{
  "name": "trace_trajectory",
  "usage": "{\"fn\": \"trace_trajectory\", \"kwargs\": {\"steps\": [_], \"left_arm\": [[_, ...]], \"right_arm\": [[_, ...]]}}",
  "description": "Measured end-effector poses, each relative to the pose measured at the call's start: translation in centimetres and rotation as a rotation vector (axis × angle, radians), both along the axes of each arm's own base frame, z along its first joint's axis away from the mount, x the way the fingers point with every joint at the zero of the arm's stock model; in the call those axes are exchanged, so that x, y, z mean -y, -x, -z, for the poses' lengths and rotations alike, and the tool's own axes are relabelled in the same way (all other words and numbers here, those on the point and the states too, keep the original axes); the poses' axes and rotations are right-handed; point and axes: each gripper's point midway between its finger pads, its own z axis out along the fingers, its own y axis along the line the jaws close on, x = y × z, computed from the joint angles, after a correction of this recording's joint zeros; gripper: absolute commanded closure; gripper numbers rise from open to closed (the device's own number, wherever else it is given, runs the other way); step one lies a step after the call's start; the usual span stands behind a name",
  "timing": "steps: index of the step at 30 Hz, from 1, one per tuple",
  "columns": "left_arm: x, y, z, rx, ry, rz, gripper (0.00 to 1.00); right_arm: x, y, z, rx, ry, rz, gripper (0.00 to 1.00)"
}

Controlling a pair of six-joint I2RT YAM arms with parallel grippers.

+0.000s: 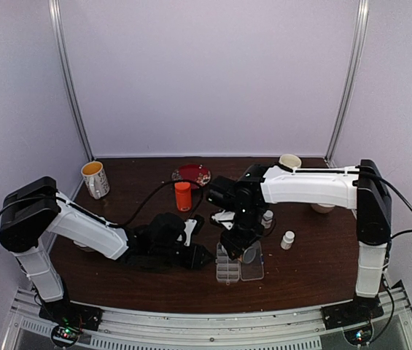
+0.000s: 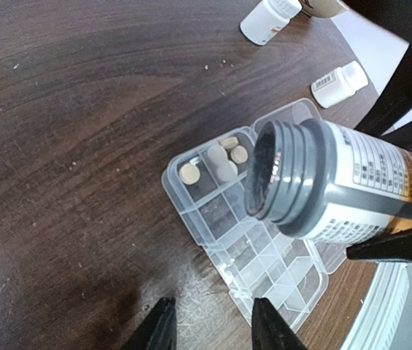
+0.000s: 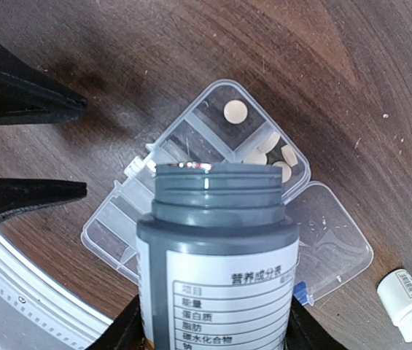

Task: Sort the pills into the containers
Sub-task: Pour the pill into the compartment of the pill container.

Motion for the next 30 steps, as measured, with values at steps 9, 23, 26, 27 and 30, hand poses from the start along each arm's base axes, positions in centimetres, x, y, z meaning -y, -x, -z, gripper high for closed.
{"fn": "trace_trajectory", "kwargs": {"steps": [9,23,26,27,30], "left_arm": [[-0.02,0.01,0.02,0.000,0.000,0.000,0.63],[-0.02,0.01,0.03,0.000,-0.001,0.000,0.63],[-0.02,0.00,0.02,0.000,0.000,0.000,0.63],[-0.02,0.01,0.03,0.000,-0.001,0.000,0.63],[-0.02,0.00,0.02,0.000,0.000,0.000,0.63]], "right_arm": [[0.22,-0.13,-0.11,0.005,0.017,0.000,1.00],[-0.04,-0.18,0.00,0.002,0.013,-0.005,1.00],[-0.40,-0.20,0.14,0.003,-0.008,-0.004,1.00],[-0.38,-0.19,0.16,0.002,-0.007,-0.003,1.00],[-0.17,-0.15,0.05,0.001,0.003,-0.003,1.00]]}}
